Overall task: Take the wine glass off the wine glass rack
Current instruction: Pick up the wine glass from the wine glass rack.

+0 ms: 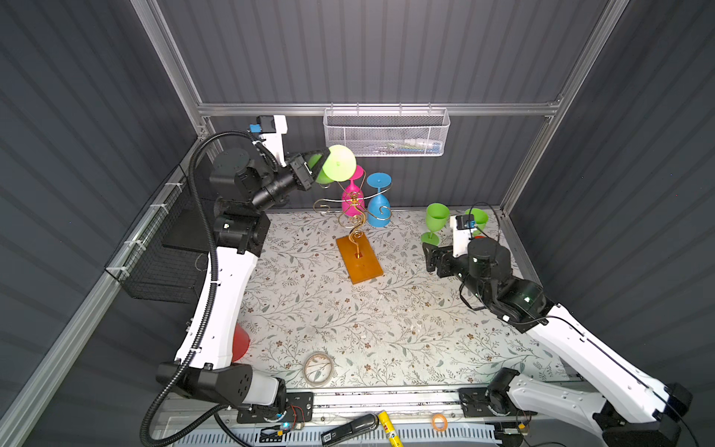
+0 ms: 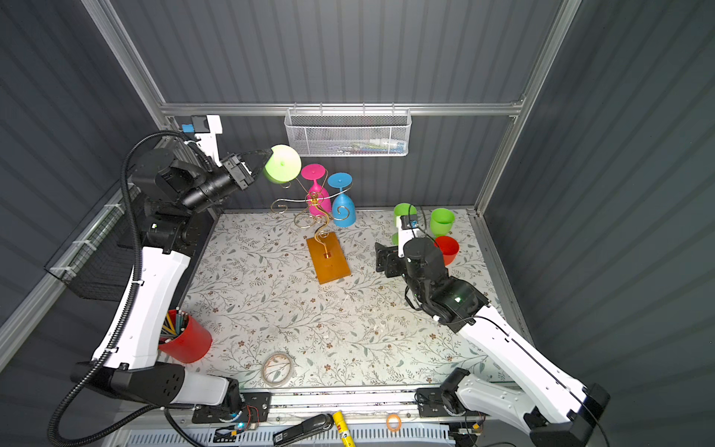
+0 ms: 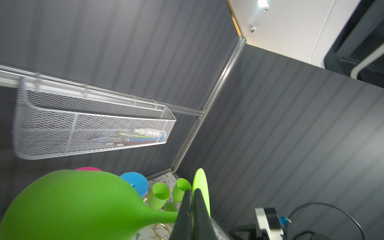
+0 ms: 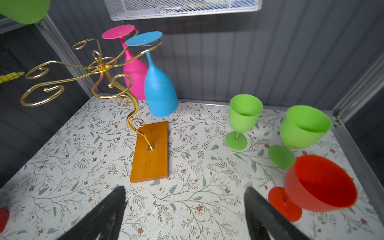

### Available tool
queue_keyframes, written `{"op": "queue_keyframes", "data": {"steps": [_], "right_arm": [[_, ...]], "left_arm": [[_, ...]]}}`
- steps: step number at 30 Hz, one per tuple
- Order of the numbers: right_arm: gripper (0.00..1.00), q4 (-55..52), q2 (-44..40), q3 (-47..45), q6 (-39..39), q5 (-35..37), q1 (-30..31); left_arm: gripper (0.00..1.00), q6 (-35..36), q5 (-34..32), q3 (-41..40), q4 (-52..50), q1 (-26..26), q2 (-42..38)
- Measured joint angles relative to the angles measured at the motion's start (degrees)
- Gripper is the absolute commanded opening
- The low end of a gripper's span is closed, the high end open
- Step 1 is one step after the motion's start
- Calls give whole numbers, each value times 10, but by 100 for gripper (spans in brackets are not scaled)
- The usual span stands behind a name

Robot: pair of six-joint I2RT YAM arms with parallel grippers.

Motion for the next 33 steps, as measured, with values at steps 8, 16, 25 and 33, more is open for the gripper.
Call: {"op": "queue_keyframes", "data": {"steps": [8, 16, 25, 33], "right_arm": [[90, -58, -87, -6, 87, -73, -141], [91, -102, -105, -26, 133, -151, -244], [91, -137, -113, -28, 163, -233, -363], [91, -146, -111, -38, 178, -300, -406]], "left_arm": [[0, 39, 22, -19, 20, -106, -23], [0, 130, 8, -28, -3, -287, -5], [0, 293, -120, -64, -81, -469, 36], [0, 399, -280, -161, -94, -579, 42]]}}
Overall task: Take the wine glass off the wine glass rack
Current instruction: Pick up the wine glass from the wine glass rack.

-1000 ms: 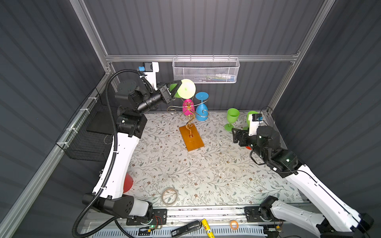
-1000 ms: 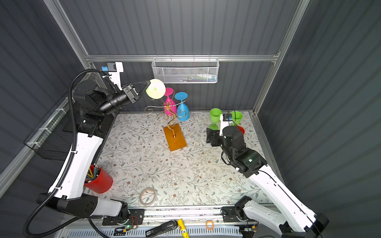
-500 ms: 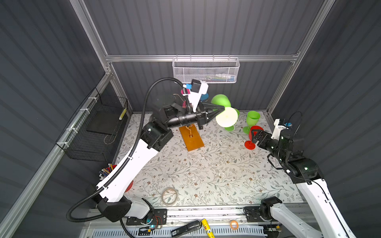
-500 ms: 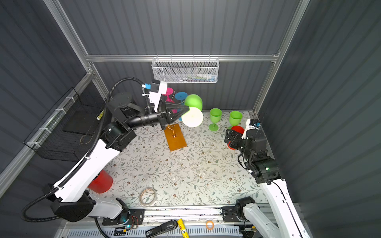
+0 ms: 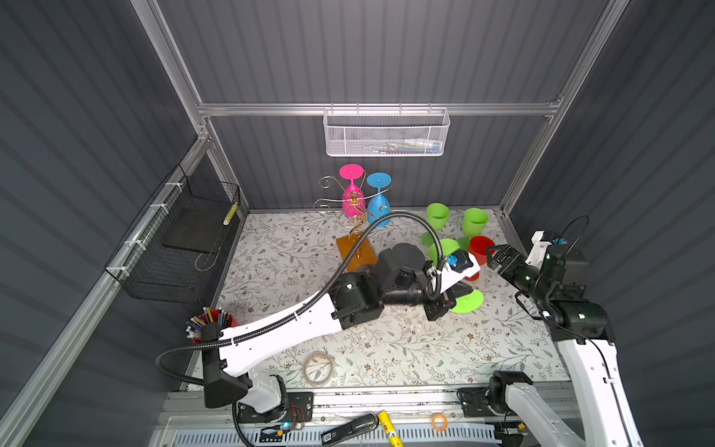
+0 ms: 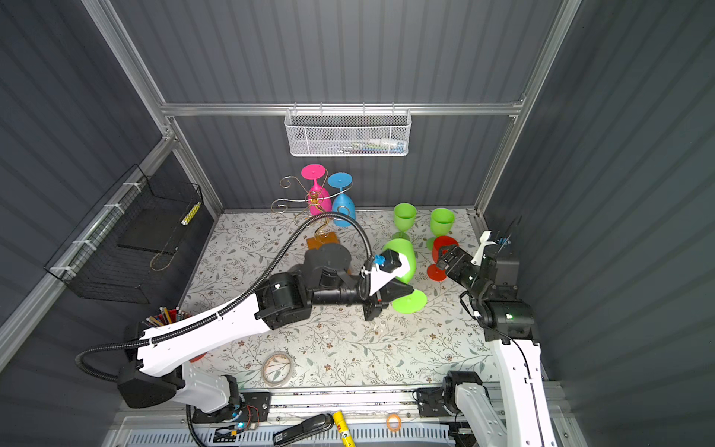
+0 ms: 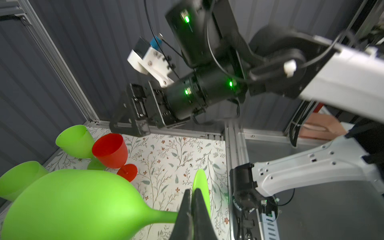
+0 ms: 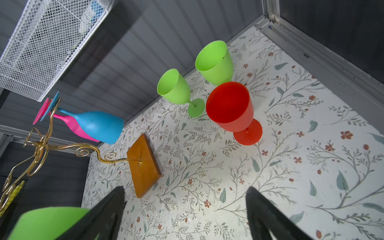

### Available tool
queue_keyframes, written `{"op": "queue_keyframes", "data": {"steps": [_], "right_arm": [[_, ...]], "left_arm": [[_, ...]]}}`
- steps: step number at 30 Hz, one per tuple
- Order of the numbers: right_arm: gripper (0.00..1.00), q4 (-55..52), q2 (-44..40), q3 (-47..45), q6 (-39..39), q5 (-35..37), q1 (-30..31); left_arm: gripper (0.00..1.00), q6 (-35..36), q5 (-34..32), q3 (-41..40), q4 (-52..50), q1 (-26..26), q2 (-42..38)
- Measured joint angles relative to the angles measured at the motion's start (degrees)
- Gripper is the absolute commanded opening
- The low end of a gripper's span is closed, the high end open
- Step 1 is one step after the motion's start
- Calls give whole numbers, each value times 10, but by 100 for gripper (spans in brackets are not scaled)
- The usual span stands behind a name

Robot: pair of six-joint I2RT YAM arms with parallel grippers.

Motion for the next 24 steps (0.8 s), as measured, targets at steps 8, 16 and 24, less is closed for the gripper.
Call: {"op": "queue_keyframes", "data": {"steps": [8, 16, 24], "right_arm": [[90, -12, 4, -3, 2, -27, -1], [87, -20, -1, -9, -2, -33, -1], [84, -33, 0, -15, -5, -44, 4]], "left_arm": [[0, 77, -171, -84, 16, -68, 13], [0, 137, -320, -143, 63, -108, 84], [0, 222, -452, -193, 137, -129, 145]]}}
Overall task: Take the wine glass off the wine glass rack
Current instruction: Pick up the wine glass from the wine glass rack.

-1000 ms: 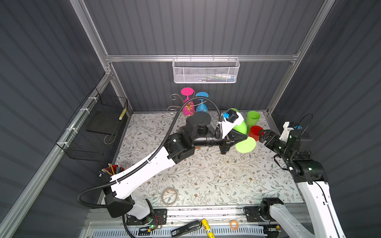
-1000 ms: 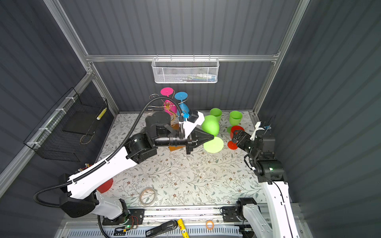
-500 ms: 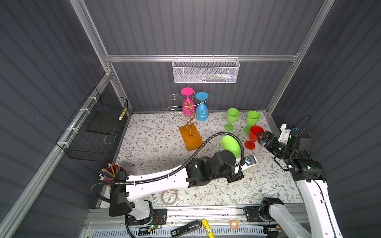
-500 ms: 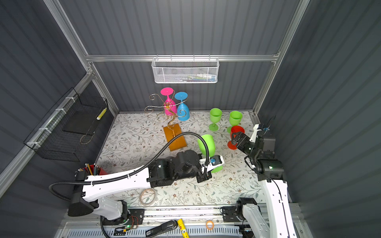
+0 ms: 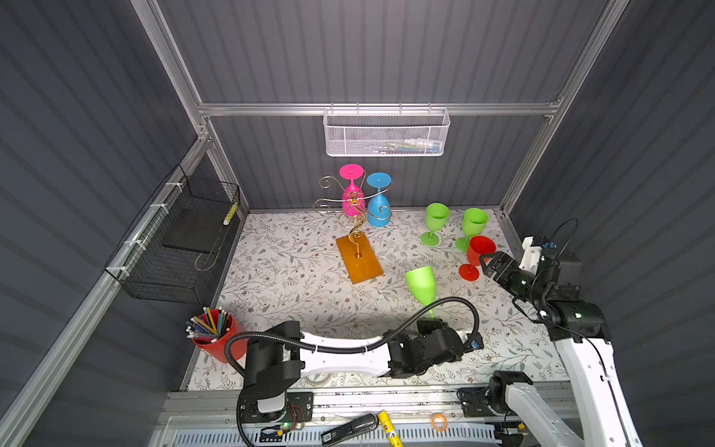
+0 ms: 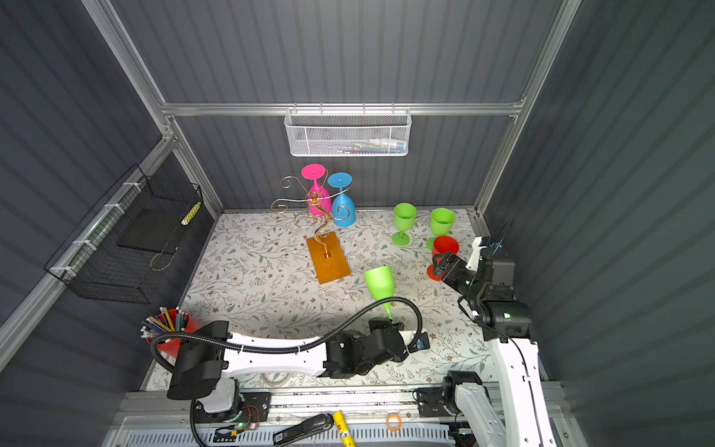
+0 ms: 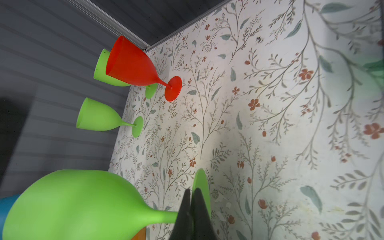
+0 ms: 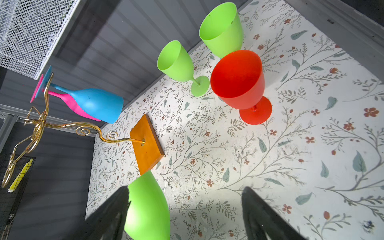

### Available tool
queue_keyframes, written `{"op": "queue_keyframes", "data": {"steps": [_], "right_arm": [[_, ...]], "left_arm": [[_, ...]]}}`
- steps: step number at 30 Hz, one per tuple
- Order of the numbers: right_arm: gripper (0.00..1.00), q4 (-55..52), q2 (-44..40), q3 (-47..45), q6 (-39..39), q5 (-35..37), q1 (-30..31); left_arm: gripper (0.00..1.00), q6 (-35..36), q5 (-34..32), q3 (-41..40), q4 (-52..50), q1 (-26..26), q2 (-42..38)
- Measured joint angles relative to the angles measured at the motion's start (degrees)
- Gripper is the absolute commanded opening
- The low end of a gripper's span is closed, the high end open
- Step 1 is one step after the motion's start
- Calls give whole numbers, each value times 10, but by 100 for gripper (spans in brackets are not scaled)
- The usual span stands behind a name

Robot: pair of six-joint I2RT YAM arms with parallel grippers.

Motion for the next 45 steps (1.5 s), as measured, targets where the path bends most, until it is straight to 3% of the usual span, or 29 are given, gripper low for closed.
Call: {"op": "queue_keyframes", "data": {"steps": [4, 12, 19, 32, 37, 45], "right_arm": [[84, -15, 9, 2, -6, 11, 35], [82, -52, 66, 51, -23, 87, 172], [81, -86, 115, 123, -41, 150, 232], [77, -163, 234, 294, -86, 261, 335], [77, -191, 266, 338, -103, 283, 358], [74, -234, 317, 348, -118, 303, 391]], "left_arm": [[0, 41, -37, -25, 43, -1, 0], [0, 134, -85, -97, 171, -1, 0], [0, 229, -111, -157, 303, -1, 13], [0, 520, -148, -192, 750, -7, 231], [0, 554, -148, -192, 817, -7, 236], [0, 571, -148, -192, 845, -7, 236]]}}
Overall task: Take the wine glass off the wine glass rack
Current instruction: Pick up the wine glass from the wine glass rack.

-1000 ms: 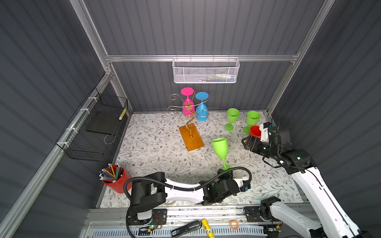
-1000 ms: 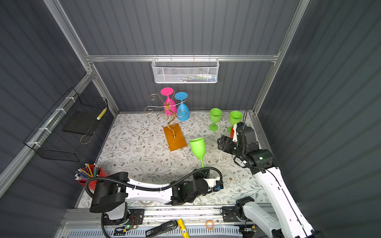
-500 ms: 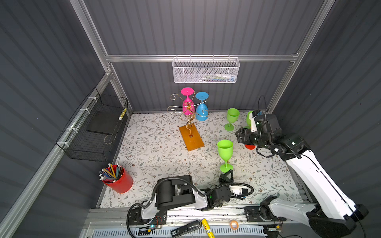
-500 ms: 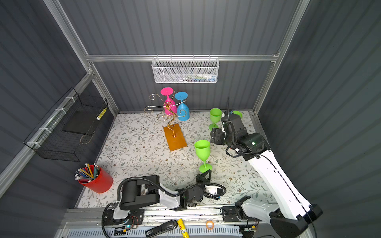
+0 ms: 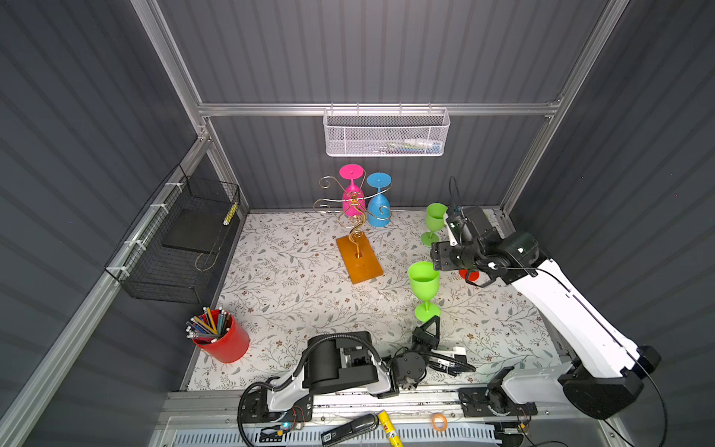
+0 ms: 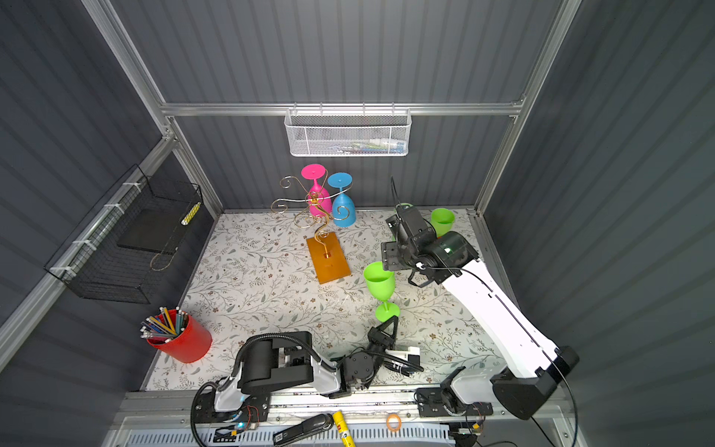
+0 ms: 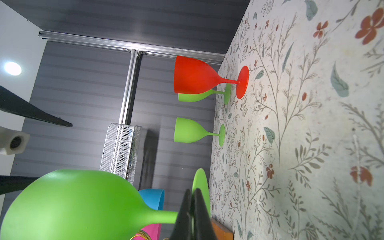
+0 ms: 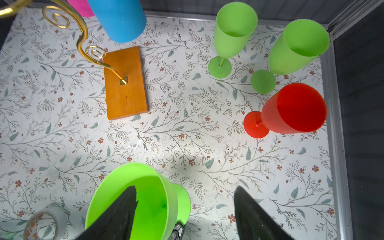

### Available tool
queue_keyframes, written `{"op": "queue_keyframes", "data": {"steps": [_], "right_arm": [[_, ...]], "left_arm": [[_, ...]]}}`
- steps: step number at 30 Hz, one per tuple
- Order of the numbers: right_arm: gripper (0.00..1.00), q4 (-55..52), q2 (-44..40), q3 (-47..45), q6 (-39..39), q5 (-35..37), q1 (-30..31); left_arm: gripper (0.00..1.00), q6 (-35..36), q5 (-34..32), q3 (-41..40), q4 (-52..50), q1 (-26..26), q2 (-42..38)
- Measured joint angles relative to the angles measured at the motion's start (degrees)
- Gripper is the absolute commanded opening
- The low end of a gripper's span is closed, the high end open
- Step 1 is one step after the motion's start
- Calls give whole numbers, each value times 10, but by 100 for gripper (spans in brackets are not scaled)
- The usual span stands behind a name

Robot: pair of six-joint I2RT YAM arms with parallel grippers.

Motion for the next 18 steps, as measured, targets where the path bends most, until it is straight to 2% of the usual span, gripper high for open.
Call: {"op": "queue_keyframes", "data": {"steps": [13, 18], "right_arm": [[67, -50, 57, 42, -9, 34, 32], [59, -66, 74, 47, -14, 37, 35]], "left_arm": [[0, 8, -2, 0, 2, 4, 3], [0, 10, -5, 2, 4, 10, 11]]}}
